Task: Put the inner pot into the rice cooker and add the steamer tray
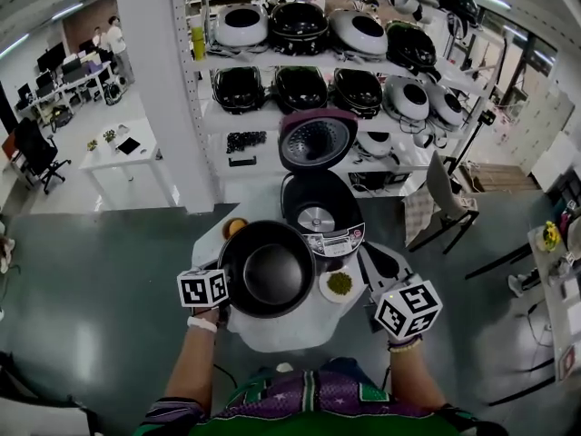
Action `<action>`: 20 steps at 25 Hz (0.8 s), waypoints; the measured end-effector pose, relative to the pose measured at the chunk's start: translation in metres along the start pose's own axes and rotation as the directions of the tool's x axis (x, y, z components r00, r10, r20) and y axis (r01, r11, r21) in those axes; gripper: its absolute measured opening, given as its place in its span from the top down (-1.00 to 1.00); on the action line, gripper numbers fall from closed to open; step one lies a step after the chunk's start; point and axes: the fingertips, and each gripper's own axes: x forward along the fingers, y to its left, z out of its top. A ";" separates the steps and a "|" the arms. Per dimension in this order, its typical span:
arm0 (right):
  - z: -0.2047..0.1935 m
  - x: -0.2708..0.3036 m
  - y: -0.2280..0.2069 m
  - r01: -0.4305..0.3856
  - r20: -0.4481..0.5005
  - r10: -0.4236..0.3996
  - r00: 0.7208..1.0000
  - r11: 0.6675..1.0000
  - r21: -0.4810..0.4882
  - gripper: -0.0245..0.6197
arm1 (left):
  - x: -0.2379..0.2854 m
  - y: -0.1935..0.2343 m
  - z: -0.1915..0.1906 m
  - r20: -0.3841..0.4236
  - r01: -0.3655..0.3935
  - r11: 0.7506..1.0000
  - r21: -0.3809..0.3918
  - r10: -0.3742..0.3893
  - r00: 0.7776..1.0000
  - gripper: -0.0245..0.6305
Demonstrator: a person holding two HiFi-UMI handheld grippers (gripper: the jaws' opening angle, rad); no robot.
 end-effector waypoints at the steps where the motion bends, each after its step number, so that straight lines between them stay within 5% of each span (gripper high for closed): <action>1: -0.001 0.000 -0.001 -0.004 0.001 0.004 1.000 1.000 0.005 0.90 | -0.001 -0.002 0.007 0.010 -0.001 1.000 0.010 0.000 1.000 0.82; 6: -0.004 0.004 -0.020 -0.024 0.016 0.024 1.000 0.999 0.031 0.90 | 0.003 -0.015 0.050 0.052 -0.017 0.997 0.070 0.013 0.999 0.82; 20: 0.023 0.025 -0.105 -0.073 0.069 0.070 0.995 0.997 0.040 0.90 | 0.042 -0.055 0.143 0.164 -0.050 0.998 0.043 0.042 0.986 0.82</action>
